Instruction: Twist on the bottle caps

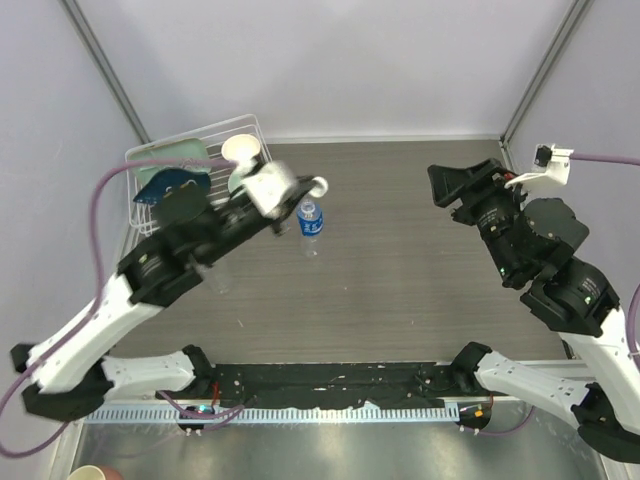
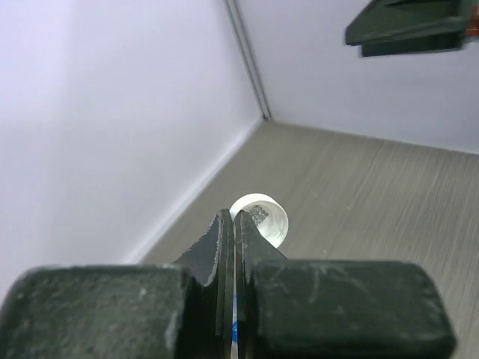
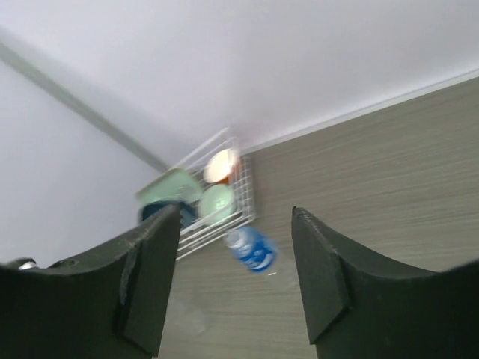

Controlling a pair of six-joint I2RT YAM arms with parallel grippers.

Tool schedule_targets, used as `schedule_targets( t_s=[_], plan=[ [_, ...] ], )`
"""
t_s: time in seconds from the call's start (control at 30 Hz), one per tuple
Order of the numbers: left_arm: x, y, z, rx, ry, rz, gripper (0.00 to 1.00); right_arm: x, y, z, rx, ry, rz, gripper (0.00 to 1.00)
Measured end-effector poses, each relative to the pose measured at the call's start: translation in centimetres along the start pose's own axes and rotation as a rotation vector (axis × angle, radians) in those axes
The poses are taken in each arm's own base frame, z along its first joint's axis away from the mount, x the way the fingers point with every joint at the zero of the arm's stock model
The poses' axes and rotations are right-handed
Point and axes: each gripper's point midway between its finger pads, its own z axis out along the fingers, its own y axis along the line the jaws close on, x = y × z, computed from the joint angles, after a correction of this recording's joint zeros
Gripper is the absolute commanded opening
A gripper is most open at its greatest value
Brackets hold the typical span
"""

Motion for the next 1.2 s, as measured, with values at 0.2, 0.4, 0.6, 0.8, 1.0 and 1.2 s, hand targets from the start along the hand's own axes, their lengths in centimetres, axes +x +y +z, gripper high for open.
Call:
schedule_targets(
  t_s=[0.2,0.4,0.6,0.8,1.0,1.2],
  plan=[
    [-1.4,-1.5,-6.5,0.058,-0.263,0.135,0.0,2.9,6.3,-0.3,-0.29,0.123,0.292,0.74],
    [1.9,-3.7,-6.0,0.127,-0.261,0.2,0.0,9.5,10.7,0.7,-0.485,0.329,0.562,0.75],
    [1.1,-3.5,-6.3,0.102,-0.362,0.346,0.0,12.8,12.9,1.3,-0.57,0.454,0.737,0.75],
    [0.7,-2.2,-5.5,0.002,-0.404,0.498,0.0,10.1,15.3,0.5,-0.713,0.431,0.861,0.75],
    [0.8,-1.0,-4.3,-0.073,-0.387,0.531,0.0,10.6,16.4,0.8,-0.767,0.467,0.902,0.75],
    [0.6,-0.6,-3.9,-0.098,-0.392,0.524,0.0,10.7,16.9,0.6,-0.798,0.488,0.919,0.72]
  ],
)
